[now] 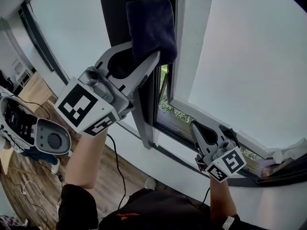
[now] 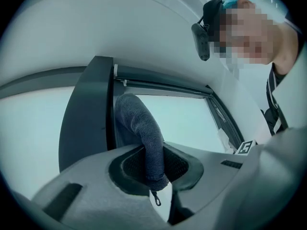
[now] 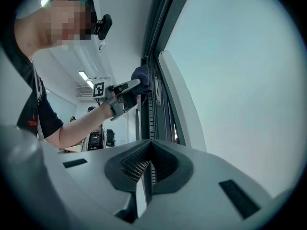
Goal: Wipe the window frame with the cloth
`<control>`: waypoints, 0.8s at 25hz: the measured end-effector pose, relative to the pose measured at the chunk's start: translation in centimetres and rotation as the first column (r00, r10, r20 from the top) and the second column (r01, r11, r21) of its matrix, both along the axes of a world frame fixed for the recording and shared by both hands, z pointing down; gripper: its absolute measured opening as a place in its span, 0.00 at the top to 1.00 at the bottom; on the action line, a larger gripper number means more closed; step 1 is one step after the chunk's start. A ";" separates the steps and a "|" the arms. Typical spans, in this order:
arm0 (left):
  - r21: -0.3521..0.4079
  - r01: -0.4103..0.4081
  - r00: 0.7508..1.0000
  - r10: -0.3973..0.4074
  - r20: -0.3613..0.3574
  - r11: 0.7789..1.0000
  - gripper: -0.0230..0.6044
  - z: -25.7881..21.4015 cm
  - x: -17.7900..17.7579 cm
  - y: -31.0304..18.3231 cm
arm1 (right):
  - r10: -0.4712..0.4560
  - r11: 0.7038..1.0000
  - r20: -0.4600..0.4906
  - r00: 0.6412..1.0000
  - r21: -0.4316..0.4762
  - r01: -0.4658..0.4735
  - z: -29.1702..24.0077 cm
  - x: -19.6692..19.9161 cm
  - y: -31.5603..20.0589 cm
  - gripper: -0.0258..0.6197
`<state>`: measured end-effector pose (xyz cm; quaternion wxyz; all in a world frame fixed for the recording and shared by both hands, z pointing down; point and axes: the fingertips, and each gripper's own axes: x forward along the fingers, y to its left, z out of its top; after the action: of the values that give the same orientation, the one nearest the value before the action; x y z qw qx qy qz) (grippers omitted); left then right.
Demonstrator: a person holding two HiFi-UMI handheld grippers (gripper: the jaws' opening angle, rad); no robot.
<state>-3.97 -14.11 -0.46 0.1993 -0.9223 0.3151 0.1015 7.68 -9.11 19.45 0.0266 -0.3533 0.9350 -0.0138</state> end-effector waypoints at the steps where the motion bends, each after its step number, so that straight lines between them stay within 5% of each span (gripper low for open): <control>1: -0.009 -0.002 1.000 0.002 0.001 1.000 0.87 0.4 0.0 -0.1 | 0.001 1.000 0.000 1.000 -0.005 -0.001 0.2 0.1 0.0 0.96; 20: -0.159 -0.013 0.998 0.004 -0.061 0.987 0.87 7.5 -1.2 -0.7 | -0.013 0.996 -0.018 1.000 -0.091 0.012 3.8 -0.9 1.0 0.96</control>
<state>-5.14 -14.77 7.02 0.1149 -0.9332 0.3241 0.1045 6.76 -8.15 23.25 0.0015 -0.3483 0.9359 -0.0531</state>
